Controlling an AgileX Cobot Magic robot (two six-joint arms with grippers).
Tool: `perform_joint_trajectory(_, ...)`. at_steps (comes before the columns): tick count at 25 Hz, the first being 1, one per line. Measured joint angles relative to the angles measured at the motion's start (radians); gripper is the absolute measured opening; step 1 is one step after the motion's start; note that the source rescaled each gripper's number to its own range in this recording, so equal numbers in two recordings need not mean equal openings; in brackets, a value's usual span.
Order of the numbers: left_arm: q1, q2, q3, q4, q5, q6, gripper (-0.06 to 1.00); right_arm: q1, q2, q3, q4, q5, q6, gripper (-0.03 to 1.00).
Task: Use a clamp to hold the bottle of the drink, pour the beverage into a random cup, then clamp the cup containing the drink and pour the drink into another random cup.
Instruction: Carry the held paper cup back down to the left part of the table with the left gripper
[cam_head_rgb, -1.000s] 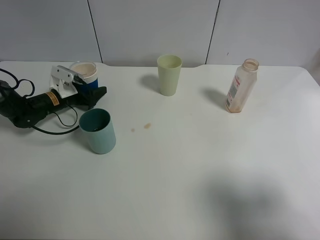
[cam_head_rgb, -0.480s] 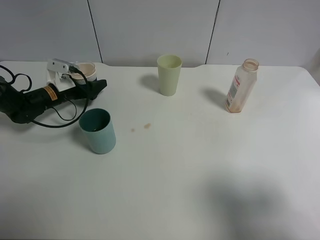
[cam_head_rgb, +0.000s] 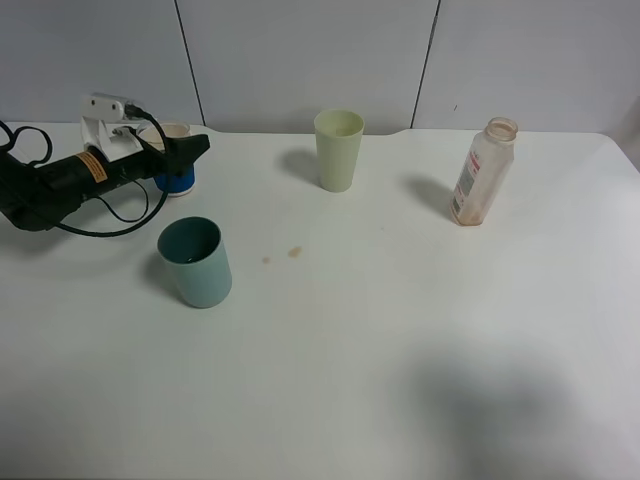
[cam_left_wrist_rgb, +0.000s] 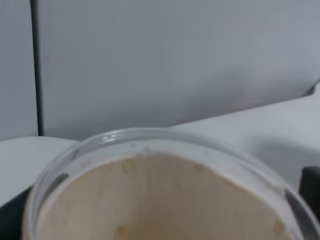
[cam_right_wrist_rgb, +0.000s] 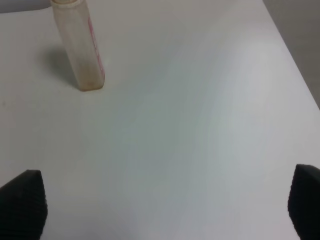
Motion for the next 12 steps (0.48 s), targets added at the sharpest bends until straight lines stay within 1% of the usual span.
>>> perform_joint_trajectory(12,0.001,-0.032,0.022,-0.001,0.000,-0.017,0.72,0.000,0.000,0.000,0.000,0.000,0.000,1.00)
